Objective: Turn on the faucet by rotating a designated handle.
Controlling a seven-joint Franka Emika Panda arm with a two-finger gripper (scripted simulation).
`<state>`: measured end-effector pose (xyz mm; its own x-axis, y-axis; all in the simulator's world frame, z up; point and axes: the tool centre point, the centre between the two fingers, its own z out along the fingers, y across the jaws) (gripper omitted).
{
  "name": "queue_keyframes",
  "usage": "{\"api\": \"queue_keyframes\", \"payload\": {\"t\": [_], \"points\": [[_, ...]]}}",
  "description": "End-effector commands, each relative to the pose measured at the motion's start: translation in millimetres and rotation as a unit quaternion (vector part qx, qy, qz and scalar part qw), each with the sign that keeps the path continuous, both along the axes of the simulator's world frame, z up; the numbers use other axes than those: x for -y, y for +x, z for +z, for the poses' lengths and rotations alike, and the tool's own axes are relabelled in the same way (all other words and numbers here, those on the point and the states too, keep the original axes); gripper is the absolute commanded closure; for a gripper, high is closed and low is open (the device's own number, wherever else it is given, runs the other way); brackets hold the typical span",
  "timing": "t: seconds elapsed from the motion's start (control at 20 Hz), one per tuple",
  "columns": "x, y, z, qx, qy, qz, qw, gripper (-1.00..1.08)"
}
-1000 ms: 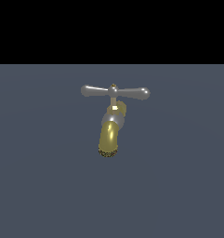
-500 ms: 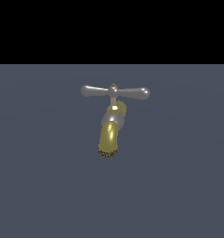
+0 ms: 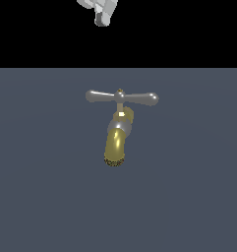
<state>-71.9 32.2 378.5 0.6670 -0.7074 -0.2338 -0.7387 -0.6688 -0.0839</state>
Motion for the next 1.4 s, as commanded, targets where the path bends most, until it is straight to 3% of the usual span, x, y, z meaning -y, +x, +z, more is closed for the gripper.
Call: {"api": "queue_keyframes", "payload": {"t": [0.0, 0.3, 0.6, 0.85, 1.35], "points": [[-4, 15, -13, -0.009, -0.003, -0.036, 0.9993, 1.08], [-13, 48, -45, -0.027, -0.017, -0.121, 0.9921, 1.08], [-22, 79, -78, -0.039, -0.038, -0.204, 0.9774, 1.08], [-29, 102, -106, -0.042, -0.06, -0.271, 0.9597, 1.08], [-43, 141, -155, -0.027, -0.103, -0.386, 0.9165, 1.08]]}}
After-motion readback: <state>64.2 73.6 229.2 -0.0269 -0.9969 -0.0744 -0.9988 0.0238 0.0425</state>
